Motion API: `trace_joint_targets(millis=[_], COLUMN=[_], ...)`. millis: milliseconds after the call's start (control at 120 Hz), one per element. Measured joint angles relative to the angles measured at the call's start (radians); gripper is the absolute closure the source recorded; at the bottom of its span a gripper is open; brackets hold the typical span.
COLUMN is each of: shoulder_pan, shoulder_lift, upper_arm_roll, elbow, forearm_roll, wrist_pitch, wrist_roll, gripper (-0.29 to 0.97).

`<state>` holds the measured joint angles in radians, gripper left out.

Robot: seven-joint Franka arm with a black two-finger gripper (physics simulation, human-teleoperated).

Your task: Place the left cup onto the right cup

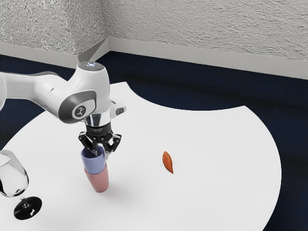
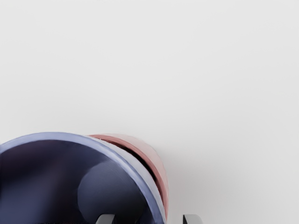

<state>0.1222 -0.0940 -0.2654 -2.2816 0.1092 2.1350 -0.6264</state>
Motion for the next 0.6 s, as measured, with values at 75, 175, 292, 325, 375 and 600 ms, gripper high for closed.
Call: trace_joint_targets(millis=[75,175,292,325,375,600], shoulder_pan=[0.0,-0.001,-0.002,-0.001,-0.002,0.0], shoulder_lift=[0.002,-0.002,-0.01,-0.011,-0.015,-0.014], upper_arm_roll=[0.0,-0.001,-0.002,-0.003,-0.004,0.065], elbow=[0.002,0.015,0.034,0.047,0.07,0.345], forearm_roll=[0.0,0.001,0.008,0.01,0.012,0.013], wrist_pitch=[0.004,0.003,-0.003,-0.009,-0.022,-0.183], wrist_roll=[-0.001,-0.002,-0.003,-0.003,-0.003,0.034], gripper=[0.45,0.3,0.17,0.15,0.12,0.04])
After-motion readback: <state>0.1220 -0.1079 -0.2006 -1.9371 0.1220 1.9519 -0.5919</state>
